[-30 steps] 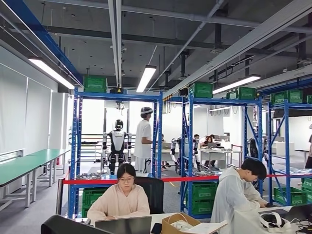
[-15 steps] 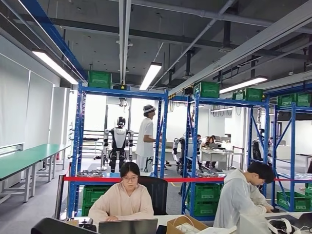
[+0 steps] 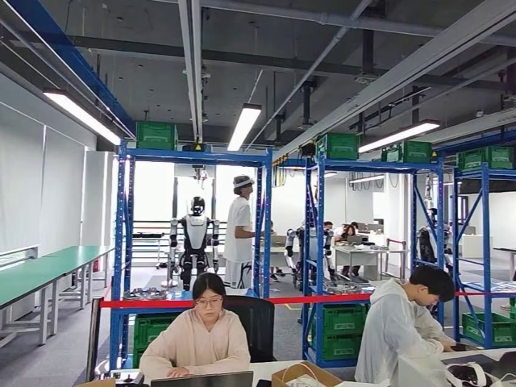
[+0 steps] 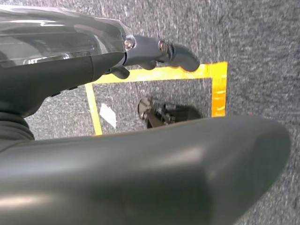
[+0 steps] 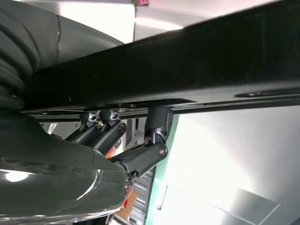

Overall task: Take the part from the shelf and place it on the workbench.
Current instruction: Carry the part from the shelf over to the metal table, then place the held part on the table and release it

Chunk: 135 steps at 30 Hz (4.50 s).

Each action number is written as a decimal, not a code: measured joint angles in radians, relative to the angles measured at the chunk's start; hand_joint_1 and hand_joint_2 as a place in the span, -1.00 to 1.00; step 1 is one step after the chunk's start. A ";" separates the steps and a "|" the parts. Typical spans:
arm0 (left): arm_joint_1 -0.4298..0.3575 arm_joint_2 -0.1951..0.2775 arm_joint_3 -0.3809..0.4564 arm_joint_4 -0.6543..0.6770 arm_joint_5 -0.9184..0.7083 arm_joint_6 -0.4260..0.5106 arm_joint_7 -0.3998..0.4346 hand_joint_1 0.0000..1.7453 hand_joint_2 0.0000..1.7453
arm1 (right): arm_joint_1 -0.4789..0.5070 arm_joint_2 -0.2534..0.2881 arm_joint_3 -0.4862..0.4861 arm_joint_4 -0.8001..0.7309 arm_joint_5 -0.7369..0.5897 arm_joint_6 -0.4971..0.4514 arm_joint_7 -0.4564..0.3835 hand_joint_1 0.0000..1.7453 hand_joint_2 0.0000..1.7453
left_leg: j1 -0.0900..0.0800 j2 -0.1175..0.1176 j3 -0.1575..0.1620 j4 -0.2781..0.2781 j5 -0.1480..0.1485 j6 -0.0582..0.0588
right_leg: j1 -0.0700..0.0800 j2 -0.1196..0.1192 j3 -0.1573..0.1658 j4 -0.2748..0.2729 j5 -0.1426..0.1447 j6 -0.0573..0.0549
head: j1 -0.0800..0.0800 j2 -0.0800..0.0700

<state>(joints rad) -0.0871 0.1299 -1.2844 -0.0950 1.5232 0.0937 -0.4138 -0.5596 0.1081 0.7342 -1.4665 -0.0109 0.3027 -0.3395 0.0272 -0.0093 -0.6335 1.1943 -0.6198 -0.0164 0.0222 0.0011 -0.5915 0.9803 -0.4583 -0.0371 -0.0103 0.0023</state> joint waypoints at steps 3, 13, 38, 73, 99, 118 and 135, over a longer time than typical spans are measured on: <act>0.004 0.001 -0.001 0.000 0.000 0.000 0.018 -1.00 1.00 | -0.007 0.001 0.004 0.001 0.043 -0.017 0.007 1.00 1.00 | 0.004 0.001 -0.072 0.069 0.027 -0.013 | -0.002 0.002 0.011 0.006 -0.014 0.000 | 0.000 0.000; -0.015 -0.002 -0.058 0.000 -0.008 -0.022 0.094 -1.00 1.00 | -0.249 0.054 0.009 0.071 0.722 -0.237 0.211 1.00 1.00 | 0.006 0.004 -0.013 -0.125 0.138 0.014 | -0.010 0.006 -0.022 0.123 -0.101 0.044 | -0.002 0.000; -0.022 -0.008 -0.200 0.000 -0.006 -0.031 0.153 -1.00 1.00 | -0.450 0.102 -0.183 0.852 1.431 -0.382 0.444 1.00 1.00 | 0.000 0.003 -0.022 -0.120 0.151 -0.002 | -0.002 0.007 -0.018 0.057 -0.036 0.017 | -0.002 0.000; -0.029 -0.014 -0.247 0.000 -0.005 0.011 0.062 -1.00 -1.00 | -0.283 0.115 -0.348 0.979 1.367 -0.434 0.372 -1.00 -1.00 | -0.005 0.003 0.013 -0.149 0.136 0.018 | -0.006 0.012 -0.039 0.072 -0.032 0.035 | 0.000 0.000; -0.022 -0.016 -0.263 0.000 -0.001 0.004 0.055 -1.00 -1.00 | -0.017 0.128 -0.447 0.513 0.634 0.039 -0.184 -1.00 -1.00 | -0.001 0.003 0.022 -0.134 0.126 -0.004 | -0.007 0.003 -0.009 0.043 -0.025 0.024 | 0.001 0.000; 0.000 -0.027 -0.178 0.000 0.000 0.024 0.046 -1.00 -1.00 | 0.552 0.078 -0.542 -0.410 -0.126 0.278 -0.352 -1.00 -1.00 | -0.007 0.005 0.026 -0.157 0.146 0.005 | -0.004 0.001 0.053 0.023 -0.053 0.028 | 0.000 0.000; -0.003 -0.030 -0.165 0.003 0.000 0.029 0.037 -1.00 -1.00 | 0.630 0.071 -0.545 -0.446 0.013 0.192 -0.355 -1.00 -1.00 | -0.008 0.004 0.166 -0.183 0.039 -0.001 | -0.006 -0.004 -0.049 0.038 0.025 0.023 | 0.000 0.000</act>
<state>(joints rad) -0.0905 0.0996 -1.4491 -0.0923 1.5229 0.1228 -0.3769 0.0701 0.1790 0.1889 -1.9128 0.0017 0.4952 -0.6945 0.0192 -0.0053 -0.4672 1.0113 -0.5807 -0.0177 0.0163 -0.0031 -0.6403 1.0186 -0.4336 -0.0138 -0.0104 0.0023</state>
